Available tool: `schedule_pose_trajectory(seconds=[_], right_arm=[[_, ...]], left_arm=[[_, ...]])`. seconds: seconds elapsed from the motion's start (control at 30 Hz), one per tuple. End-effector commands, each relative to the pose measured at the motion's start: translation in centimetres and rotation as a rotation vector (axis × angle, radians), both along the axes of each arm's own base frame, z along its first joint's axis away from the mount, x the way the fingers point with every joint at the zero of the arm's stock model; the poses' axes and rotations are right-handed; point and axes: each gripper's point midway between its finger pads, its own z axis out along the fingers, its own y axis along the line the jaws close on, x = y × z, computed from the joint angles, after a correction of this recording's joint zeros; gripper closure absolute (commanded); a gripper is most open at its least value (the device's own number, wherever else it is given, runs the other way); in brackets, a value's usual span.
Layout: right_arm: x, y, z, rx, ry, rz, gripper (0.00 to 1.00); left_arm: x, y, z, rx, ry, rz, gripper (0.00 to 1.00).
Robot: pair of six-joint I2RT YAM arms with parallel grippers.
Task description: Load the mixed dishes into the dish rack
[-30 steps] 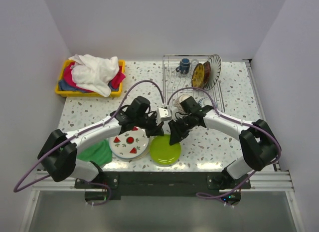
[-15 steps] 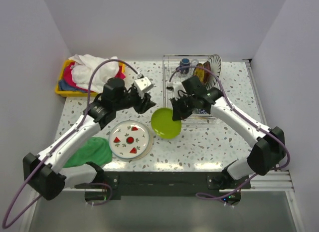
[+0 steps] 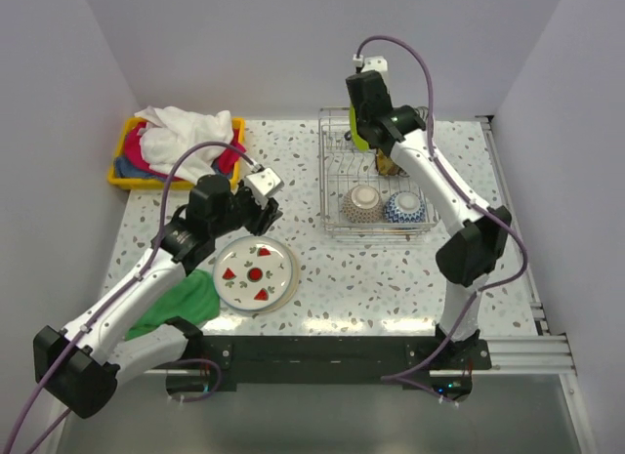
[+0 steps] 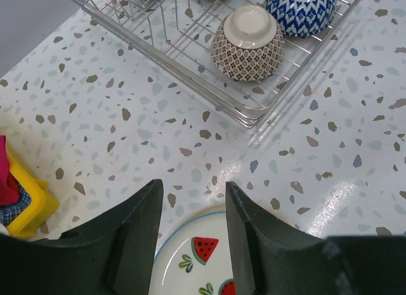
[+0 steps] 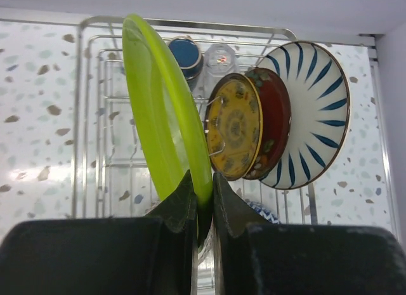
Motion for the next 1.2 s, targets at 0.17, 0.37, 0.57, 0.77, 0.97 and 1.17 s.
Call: schedule_pose_trajectory(seconds=[0.17,0.37,0.57,0.77,0.97,1.17], right_arm=[[2.5,-4.9,-0.3,-0.100,-0.025,-0.224,1.00],[3.0,-5.8,-2.4,-0.131,0.015,-0.250,1.00],[3.7,-6.2,-4.7,-0.138,0.061,-0.252,1.00],[4.8,-6.5,-6.9,-0.127,0.097,-0.257,1.00],[5.4,-5.8,-8.8,-0.117,0.135,-0.236,1.00],[5.3,-5.1,-11.6,-0.094,0.201,-0.196,0.99]], left_arm=[[1.1,1.2,0.5,-0.003,-0.042,0.039,0.51],[1.2,1.2,-0.2,-0.009,-0.023,0.043,0.51],[1.5,1.0,-0.5,-0.013,-0.012,0.038,0.51],[1.6,1.1,-0.8,-0.003,-0.002,0.044,0.51],[1.7,1.8,-1.8,0.019,0.019,0.066,0.51],[1.7,2.1,-2.2,0.026,0.033,0.075,0.51]])
